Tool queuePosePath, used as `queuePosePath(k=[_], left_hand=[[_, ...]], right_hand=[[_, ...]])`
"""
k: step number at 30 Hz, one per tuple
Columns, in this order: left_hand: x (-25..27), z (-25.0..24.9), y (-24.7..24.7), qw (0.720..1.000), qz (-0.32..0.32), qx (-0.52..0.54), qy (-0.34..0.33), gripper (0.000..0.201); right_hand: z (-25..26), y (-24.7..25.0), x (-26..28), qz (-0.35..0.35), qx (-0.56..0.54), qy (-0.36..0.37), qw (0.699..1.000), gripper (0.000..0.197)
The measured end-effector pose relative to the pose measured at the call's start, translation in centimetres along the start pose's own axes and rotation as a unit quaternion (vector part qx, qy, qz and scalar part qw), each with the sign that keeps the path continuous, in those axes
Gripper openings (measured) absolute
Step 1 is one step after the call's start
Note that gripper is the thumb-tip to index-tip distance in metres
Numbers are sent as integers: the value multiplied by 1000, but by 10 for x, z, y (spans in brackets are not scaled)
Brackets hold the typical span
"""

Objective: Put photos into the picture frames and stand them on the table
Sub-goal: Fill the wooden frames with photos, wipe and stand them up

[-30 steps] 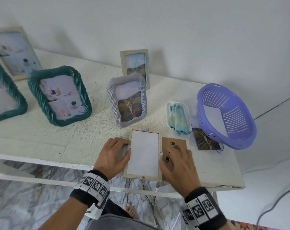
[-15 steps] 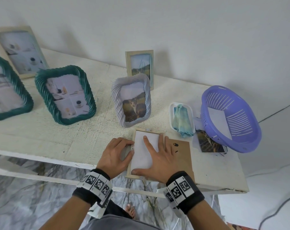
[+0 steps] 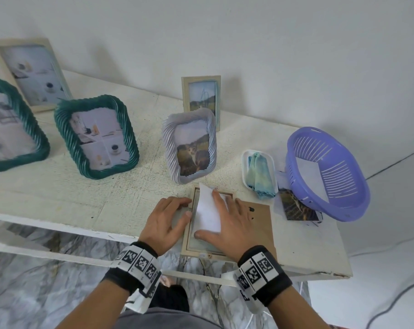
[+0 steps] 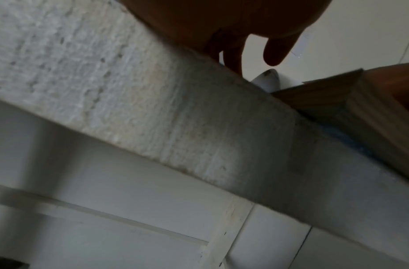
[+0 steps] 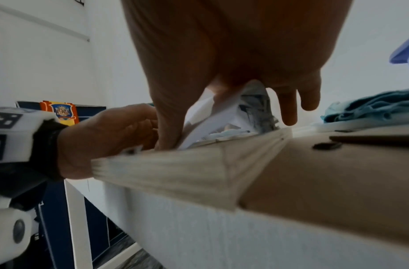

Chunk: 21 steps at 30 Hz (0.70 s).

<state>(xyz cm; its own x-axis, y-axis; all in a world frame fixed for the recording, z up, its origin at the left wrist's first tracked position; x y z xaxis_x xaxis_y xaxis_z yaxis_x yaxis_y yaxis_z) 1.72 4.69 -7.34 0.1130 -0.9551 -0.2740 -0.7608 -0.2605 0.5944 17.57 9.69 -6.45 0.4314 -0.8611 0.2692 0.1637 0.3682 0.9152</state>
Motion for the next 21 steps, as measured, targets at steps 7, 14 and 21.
queuePosePath(k=[7,14,21], left_hand=[[-7,-22,11,988,20,139,63,39],[-13,-19,18,938,15,300,171,15],[-25,-21,28,970,-16,157,183,31]], right_hand=[[15,16,20,-10,-94,26,995,109],[14,52,41,-120,-384,34,915,75],[18,68,61,-192,-592,-10,783,71]])
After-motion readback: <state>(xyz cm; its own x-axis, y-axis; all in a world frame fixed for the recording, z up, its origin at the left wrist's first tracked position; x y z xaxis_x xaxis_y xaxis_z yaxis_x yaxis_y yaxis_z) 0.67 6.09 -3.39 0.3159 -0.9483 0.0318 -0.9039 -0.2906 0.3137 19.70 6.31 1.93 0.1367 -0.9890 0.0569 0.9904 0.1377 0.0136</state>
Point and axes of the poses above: each hand's wrist, its own x-axis away from the middle knuckle, its own y-axis out of the back of the hand, z = x × y, the point moved 9 cm from there along -x, towards the middle knuckle, and after that the axes turned 2 degrees about -x, right-handed, at the moved point
